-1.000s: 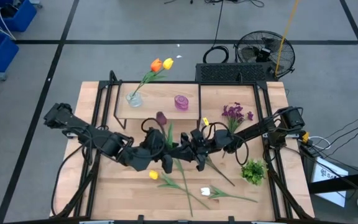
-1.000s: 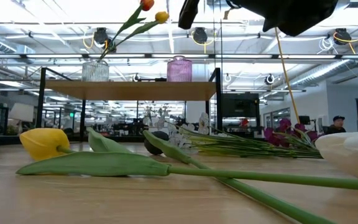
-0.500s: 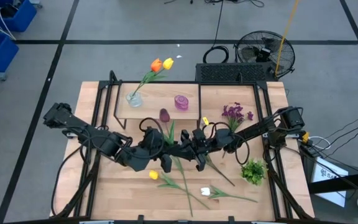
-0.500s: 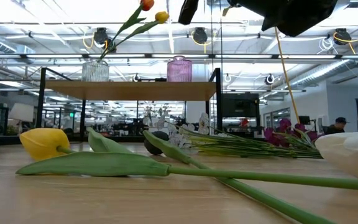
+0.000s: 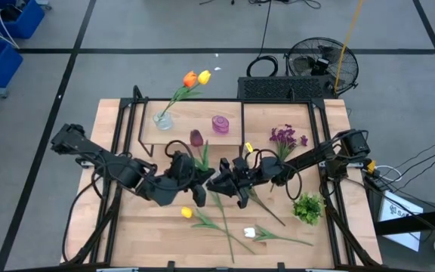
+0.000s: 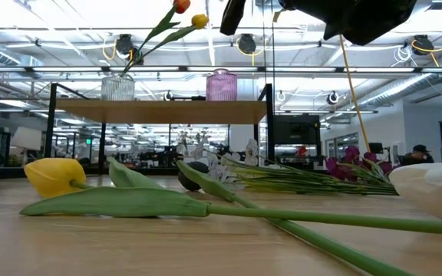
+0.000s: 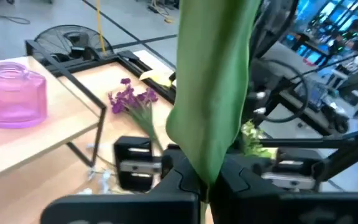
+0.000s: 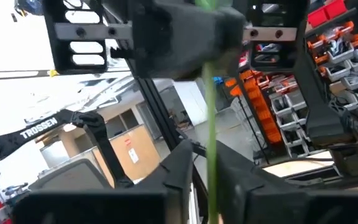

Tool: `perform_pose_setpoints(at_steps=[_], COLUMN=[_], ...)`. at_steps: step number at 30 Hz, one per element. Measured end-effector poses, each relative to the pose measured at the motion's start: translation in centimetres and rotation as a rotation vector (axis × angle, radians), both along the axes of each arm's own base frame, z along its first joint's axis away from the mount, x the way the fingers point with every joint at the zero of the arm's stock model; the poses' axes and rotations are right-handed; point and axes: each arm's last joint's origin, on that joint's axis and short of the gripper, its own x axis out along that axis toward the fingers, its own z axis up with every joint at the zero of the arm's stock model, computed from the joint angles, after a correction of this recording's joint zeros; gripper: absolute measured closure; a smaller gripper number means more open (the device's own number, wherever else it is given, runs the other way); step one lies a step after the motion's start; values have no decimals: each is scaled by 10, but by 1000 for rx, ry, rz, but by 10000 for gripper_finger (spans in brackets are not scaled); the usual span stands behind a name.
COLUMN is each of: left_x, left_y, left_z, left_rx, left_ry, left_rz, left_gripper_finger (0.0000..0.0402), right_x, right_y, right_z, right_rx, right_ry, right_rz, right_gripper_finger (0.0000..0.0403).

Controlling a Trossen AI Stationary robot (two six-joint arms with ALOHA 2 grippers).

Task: Pick and place flowers into a vace then onto a shelf
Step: Put the red flower into the transparent vase on the shelf

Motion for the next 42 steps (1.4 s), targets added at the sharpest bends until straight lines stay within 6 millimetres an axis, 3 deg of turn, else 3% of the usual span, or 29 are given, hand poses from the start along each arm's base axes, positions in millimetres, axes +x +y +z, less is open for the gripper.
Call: perform_pose_setpoints(at_steps=[5,13,18,24,29,34,42], left_x=[-12,-65,-111,-155,-174,-181,-171], left_y=[2,20,44,80,104,120,124], left_z=[10,44,70,87,84,67,43], left_rx=[15,112,227,446,532,500,464], left_ry=[-13,-28,-57,-2,90,166,199], left_rz=[4,28,130,404,529,589,653], left_gripper_finger=[394,394,394,394,394,394,394], right_x=[0,4,6,6,7,8,9], right_y=[0,-8,-10,-10,-11,-17,-22], right_z=[0,-6,-18,-21,-21,-21,-21], right_rx=[0,7,43,67,67,69,71], right_ry=[2,71,204,249,244,243,242], right_rz=[-2,-74,-63,-57,-63,-82,-97], right_gripper_finger=[293,223,207,211,214,215,215])
